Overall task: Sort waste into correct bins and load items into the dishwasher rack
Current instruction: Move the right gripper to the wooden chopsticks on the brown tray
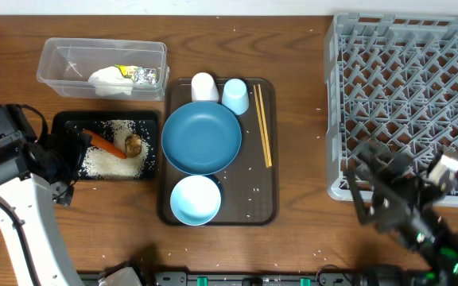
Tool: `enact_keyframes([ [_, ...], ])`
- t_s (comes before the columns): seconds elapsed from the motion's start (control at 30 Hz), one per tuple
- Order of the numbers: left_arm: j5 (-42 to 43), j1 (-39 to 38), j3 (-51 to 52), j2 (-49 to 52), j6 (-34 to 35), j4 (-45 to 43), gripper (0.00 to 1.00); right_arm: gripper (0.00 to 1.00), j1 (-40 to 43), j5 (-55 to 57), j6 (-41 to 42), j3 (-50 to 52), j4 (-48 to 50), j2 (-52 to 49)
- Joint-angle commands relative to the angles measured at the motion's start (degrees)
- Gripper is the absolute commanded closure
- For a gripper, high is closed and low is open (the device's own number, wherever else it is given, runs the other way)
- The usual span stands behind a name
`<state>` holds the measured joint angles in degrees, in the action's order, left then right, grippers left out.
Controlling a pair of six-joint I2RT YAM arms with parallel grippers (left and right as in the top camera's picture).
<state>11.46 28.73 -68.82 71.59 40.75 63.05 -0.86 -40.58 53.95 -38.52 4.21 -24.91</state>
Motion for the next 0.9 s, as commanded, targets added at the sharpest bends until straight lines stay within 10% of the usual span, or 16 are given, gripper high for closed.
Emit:
enact_keyframes([
  [0.0,-0.2,0.2,0.0,-0.5,0.7,0.3,0.02,0.01,-1.7,-1.7,-11.3,-9.7,-6.1,-10.7],
  [0.23,-0.2,0.2,0.0,-0.5,0.7,0.3,0.02,0.01,-18.7,18.3,-30.7,-30.2,-30.8,-32.0],
  [0.47,-0.2,0.2,0.0,-0.5,0.7,0.3,0.02,0.01,-37.0,55.5,-31.4,-47.3,-51.1,-54.4],
  [0.87,-0.2,0.2,0.0,-0.5,0.7,0.3,0.02,0.01,-34.2,50.4,-29.9,-61.9,-62.0,-81.2],
])
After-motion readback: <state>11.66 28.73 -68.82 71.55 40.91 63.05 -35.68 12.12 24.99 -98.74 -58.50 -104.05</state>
